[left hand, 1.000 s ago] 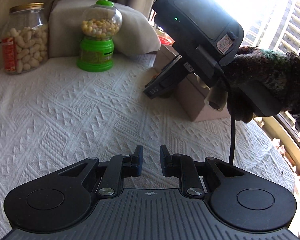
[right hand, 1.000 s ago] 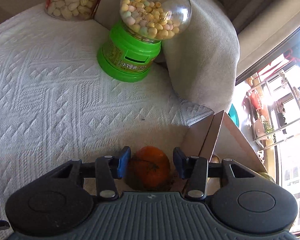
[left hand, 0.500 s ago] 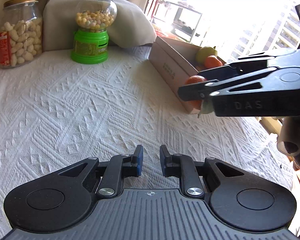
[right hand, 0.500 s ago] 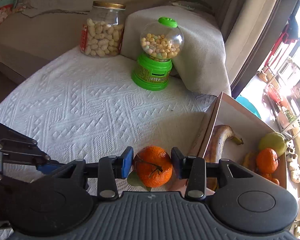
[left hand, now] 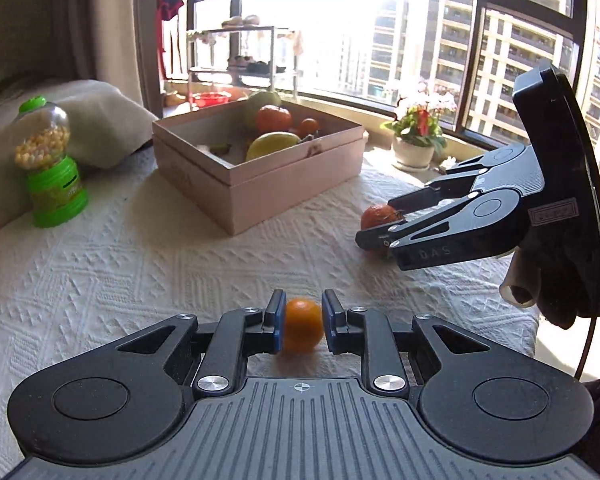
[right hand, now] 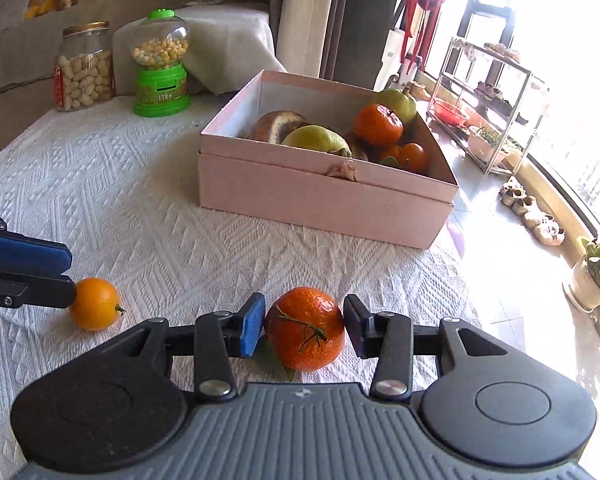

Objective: Organize fruits

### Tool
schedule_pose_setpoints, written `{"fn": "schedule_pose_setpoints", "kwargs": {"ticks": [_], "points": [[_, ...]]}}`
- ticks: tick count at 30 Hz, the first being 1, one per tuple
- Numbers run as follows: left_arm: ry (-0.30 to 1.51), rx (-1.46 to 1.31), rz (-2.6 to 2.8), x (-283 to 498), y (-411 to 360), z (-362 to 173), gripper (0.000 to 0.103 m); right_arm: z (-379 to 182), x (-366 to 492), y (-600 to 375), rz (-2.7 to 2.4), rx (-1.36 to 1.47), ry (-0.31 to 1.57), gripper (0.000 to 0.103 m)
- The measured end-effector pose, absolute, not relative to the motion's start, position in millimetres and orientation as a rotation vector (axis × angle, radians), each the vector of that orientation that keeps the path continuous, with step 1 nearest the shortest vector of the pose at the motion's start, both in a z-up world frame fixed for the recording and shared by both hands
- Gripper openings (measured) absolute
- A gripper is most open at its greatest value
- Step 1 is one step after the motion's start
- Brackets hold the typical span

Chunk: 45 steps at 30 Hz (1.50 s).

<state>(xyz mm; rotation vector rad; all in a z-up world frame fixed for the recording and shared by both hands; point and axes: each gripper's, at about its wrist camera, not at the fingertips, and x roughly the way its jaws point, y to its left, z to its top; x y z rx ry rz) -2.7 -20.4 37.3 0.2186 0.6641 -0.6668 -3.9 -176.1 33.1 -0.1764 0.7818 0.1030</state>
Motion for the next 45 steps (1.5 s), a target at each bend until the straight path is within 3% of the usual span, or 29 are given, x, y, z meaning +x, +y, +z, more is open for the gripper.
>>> {"fn": "schedule_pose_setpoints", "kwargs": {"ticks": [2,3,8,11,15,29,39,45], "points": [[0.678,0.255,-0.67,-3.0,-29.5,33.7,0.024,30.7,-10.8,-181.0,0.107,-0.131,0.751,0.068],[0.669,0.272,-0.67,-3.1,-33.6,33.4,0.025,29.1,-15.6,-182.5,0.104,-0.114,0.734,0.071],[0.681,0.34,-0.605,1.5,-41.0,31.2,0.026,10.9,-24.4,-186.8,0.098,-0.08,0.734,0.073],[0.7,0.344,-0.594,4.5,-33.1,31.2,0.033,4.3,-29.3,-191.2,0.085,-0.043,0.709,0.078],[0.721,0.349,-0.561,2.3,-22.1,32.8,0.044,3.9,-31.0,-192.5,0.09,-0.033,0.698,0.08],[0.741,0.264,-0.522,4.7,10.9,40.2,0.042,3.1,-30.9,-190.4,0.09,-0.034,0.698,0.082],[0.692,0.38,-0.542,12.9,-43.2,26.1,0.045,2.1,-30.2,-189.6,0.086,-0.04,0.701,0.084],[0.717,0.318,-0.524,31.4,-41.9,23.1,0.041,2.0,-30.3,-189.7,0.087,-0.04,0.701,0.084]]}}
